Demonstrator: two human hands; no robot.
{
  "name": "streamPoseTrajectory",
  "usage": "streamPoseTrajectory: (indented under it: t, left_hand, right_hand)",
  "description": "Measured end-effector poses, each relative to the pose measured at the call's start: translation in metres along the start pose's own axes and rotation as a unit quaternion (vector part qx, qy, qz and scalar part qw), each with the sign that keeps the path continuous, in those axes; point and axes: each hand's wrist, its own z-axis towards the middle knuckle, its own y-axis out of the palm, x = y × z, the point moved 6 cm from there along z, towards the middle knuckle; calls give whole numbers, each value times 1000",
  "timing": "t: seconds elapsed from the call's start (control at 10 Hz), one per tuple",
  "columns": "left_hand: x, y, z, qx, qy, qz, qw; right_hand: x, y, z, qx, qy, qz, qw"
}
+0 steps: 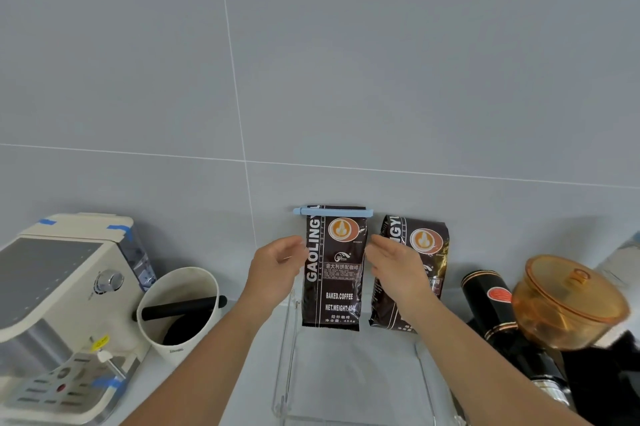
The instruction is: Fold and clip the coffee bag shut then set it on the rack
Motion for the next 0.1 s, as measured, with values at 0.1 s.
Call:
streamPoseTrajectory:
  t: [0.1]
  left_hand:
    - [18,-5,-12,-30,-20,-116,993]
  right_hand:
    - [-15,-7,-12,-36,12,82,996]
